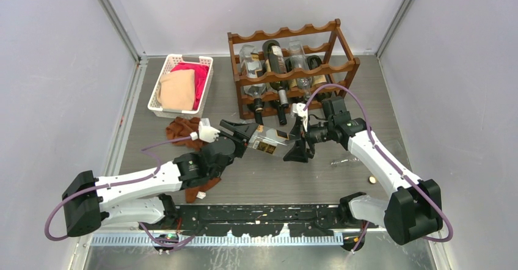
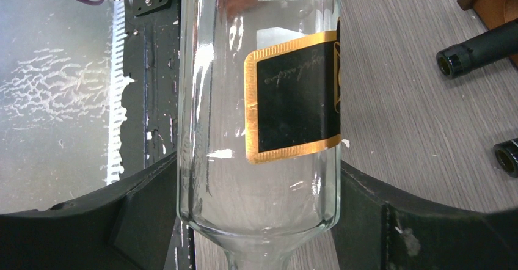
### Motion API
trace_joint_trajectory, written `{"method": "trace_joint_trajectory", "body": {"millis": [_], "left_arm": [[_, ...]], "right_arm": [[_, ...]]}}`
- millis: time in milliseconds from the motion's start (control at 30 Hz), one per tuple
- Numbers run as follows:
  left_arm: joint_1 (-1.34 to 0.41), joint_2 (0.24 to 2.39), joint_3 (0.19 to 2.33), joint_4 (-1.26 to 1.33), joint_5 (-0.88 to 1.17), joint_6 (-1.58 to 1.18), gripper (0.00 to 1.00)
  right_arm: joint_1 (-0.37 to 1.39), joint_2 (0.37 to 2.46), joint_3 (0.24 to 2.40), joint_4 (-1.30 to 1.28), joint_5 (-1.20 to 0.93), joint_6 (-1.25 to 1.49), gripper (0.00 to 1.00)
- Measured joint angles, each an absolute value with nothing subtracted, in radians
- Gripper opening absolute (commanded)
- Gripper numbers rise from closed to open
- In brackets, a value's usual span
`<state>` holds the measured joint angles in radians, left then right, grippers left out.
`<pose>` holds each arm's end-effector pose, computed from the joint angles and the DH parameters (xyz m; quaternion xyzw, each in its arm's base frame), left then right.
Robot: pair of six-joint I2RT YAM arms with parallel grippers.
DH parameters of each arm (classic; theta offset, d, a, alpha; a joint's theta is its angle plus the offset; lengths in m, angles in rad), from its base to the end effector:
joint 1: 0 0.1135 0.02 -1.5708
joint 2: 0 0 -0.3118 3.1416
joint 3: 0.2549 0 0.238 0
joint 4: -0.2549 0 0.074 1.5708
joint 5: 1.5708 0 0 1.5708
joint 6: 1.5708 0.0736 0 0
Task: Put the wine bottle on the wine rack
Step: Pick up the wine bottle from the corner of the board.
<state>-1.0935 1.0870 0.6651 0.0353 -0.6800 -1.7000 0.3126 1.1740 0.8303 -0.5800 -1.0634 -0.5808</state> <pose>0.1473 -0.1841 0.3005 -0.4112 0.6910 -0.4703 0.3637 0.1731 0.1236 0.2924 -0.4984 0.6674 0.4397 0.3359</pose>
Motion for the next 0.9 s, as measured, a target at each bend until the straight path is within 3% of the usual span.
{"method": "trace_joint_trajectory", "body": {"millis": [167, 233, 333, 400, 500, 600, 900], "left_arm": [[-1.088, 1.087, 0.663, 0.04, -0.671, -1.706, 0.0], [-1.085, 1.087, 0.661, 0.04, -0.668, -1.711, 0.0], [-1.083, 1.087, 0.658, 0.041, -0.665, -1.72, 0.03], [-1.083, 1.087, 0.657, 0.041, -0.663, -1.724, 0.14], [-1.081, 1.087, 0.655, 0.04, -0.659, -1.734, 0.39], [-1.079, 1.087, 0.654, 0.041, -0.657, -1.756, 0.58], [-1.078, 1.085, 0.65, 0.077, -0.651, -1.801, 0.96]], "right_arm": [[0.312, 1.174, 0.83, -0.571, -1.057, -0.569, 0.67], [0.312, 1.174, 0.83, -0.567, -1.056, -0.569, 0.52], [0.312, 1.174, 0.83, -0.566, -1.056, -0.568, 0.2], [0.312, 1.174, 0.831, -0.57, -1.056, -0.569, 0.05], [0.312, 1.177, 0.84, -0.59, -1.053, -0.57, 0.01], [0.312, 1.189, 0.876, -0.637, -1.045, -0.582, 0.01], [0.299, 1.198, 0.922, -0.732, -1.039, -0.592, 0.01]]}}
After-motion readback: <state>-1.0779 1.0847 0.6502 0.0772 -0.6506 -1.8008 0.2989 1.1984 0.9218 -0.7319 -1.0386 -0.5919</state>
